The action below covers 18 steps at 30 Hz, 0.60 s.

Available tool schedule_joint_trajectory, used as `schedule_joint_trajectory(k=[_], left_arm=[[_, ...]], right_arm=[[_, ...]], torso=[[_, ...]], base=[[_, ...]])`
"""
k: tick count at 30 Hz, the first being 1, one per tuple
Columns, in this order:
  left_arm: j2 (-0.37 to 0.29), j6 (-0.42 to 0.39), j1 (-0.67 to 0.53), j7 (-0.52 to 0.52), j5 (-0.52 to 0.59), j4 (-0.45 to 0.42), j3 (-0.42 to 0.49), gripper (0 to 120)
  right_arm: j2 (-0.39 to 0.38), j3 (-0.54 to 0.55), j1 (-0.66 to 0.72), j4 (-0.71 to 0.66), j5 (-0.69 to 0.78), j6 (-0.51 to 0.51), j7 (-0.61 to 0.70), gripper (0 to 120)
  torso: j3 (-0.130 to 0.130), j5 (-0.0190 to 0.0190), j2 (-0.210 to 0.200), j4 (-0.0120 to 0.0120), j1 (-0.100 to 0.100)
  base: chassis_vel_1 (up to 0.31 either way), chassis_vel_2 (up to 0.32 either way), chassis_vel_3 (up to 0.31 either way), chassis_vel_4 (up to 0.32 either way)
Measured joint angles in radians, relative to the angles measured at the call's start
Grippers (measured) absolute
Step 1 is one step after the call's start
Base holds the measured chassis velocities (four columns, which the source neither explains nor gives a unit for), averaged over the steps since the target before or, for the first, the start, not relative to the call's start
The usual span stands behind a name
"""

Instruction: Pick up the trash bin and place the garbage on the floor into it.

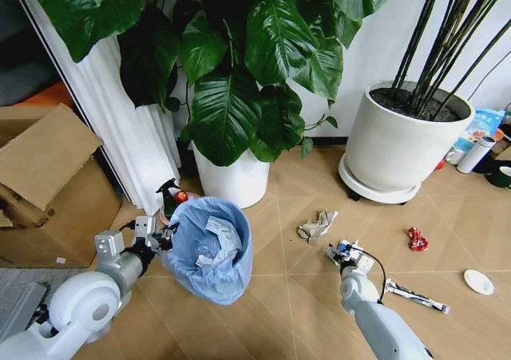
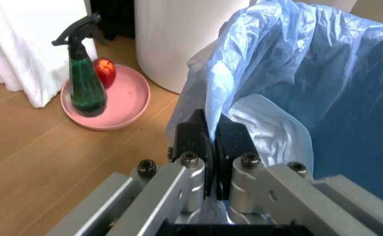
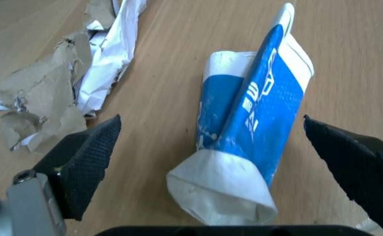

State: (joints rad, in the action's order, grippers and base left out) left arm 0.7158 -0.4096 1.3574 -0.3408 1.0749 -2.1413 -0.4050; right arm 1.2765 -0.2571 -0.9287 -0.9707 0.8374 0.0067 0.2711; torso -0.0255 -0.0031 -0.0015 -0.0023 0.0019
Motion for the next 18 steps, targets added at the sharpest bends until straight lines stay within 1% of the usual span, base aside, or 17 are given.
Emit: schedule_joint_trajectory(k=[1, 2, 3, 4, 7, 8, 9, 12, 13, 14, 15, 16, 18], left_arm=[[0.000, 0.000, 0.000, 0.000, 0.000, 0.000, 0.000, 0], [0.000, 0.000, 0.000, 0.000, 0.000, 0.000, 0.000, 0], [0.000, 0.000, 0.000, 0.000, 0.000, 0.000, 0.000, 0], [0.000, 0.000, 0.000, 0.000, 0.000, 0.000, 0.001, 0], [0.001, 0.000, -0.001, 0.000, 0.000, 0.001, 0.001, 0], [0.001, 0.000, -0.001, 0.000, 0.000, 0.001, 0.001, 0], [0.002, 0.000, -0.001, 0.000, 0.000, 0.001, 0.002, 0], [0.002, 0.000, -0.001, 0.000, -0.001, 0.003, 0.003, 0], [0.002, 0.000, -0.001, 0.000, -0.001, 0.003, 0.003, 0], [0.003, 0.000, -0.002, 0.000, -0.002, 0.003, 0.003, 0], [0.003, 0.000, -0.002, 0.000, -0.002, 0.003, 0.004, 0], [0.003, 0.000, -0.002, 0.000, -0.002, 0.003, 0.004, 0], [0.004, 0.000, -0.003, 0.000, -0.002, 0.003, 0.005, 0]], right_arm=[[0.002, -0.001, 0.005, 0.007, 0.000, 0.001, -0.002, 99], [0.003, -0.002, 0.010, 0.013, 0.000, 0.004, -0.004, 95], [0.003, -0.002, 0.010, 0.013, 0.000, 0.004, -0.004, 95], [0.004, -0.002, 0.014, 0.018, 0.000, 0.006, -0.006, 89], [0.003, -0.001, 0.016, 0.021, 0.001, 0.008, -0.009, 77], [0.003, -0.001, 0.016, 0.021, 0.001, 0.008, -0.009, 77], [0.002, 0.000, 0.016, 0.021, 0.002, 0.008, -0.009, 74], [-0.003, 0.001, 0.012, 0.011, 0.005, 0.008, -0.009, 59], [-0.003, 0.001, 0.012, 0.011, 0.005, 0.008, -0.009, 59], [-0.005, 0.002, 0.009, 0.005, 0.007, 0.007, -0.008, 53], [-0.007, 0.002, 0.007, 0.002, 0.008, 0.007, -0.007, 50], [-0.007, 0.002, 0.007, 0.002, 0.008, 0.007, -0.007, 50], [-0.012, 0.004, 0.001, -0.008, 0.011, 0.006, -0.005, 38]], torso=[[0.000, 0.0000, 0.000, 0.0001, 0.000], [0.000, 0.0000, 0.000, 0.0001, 0.000], [0.000, 0.0000, 0.000, 0.0001, 0.000], [0.000, 0.0000, 0.000, 0.0001, 0.000], [0.000, 0.0001, 0.000, 0.0001, 0.000], [0.000, 0.0001, 0.000, 0.0001, 0.000], [0.000, 0.0000, 0.000, 0.0001, 0.000], [0.000, 0.0000, 0.000, 0.0000, 0.000], [0.000, 0.0000, 0.000, 0.0000, 0.000], [0.000, 0.0000, 0.000, 0.0001, 0.000], [0.000, 0.0000, 0.000, 0.0001, 0.000], [0.000, 0.0000, 0.000, 0.0001, 0.000], [0.000, 0.0000, 0.000, 0.0001, 0.000]], base=[[0.000, 0.000, 0.000, 0.000], [0.000, 0.000, 0.000, 0.000], [0.000, 0.000, 0.000, 0.000], [0.000, 0.000, 0.000, 0.000], [0.000, 0.000, 0.000, 0.000], [0.000, 0.000, 0.000, 0.000], [0.000, 0.000, 0.000, 0.000], [0.000, 0.000, 0.000, 0.000], [0.000, 0.000, 0.000, 0.000], [0.000, 0.000, 0.000, 0.000], [0.000, 0.000, 0.000, 0.000], [0.000, 0.000, 0.000, 0.000], [0.000, 0.000, 0.000, 0.000]])
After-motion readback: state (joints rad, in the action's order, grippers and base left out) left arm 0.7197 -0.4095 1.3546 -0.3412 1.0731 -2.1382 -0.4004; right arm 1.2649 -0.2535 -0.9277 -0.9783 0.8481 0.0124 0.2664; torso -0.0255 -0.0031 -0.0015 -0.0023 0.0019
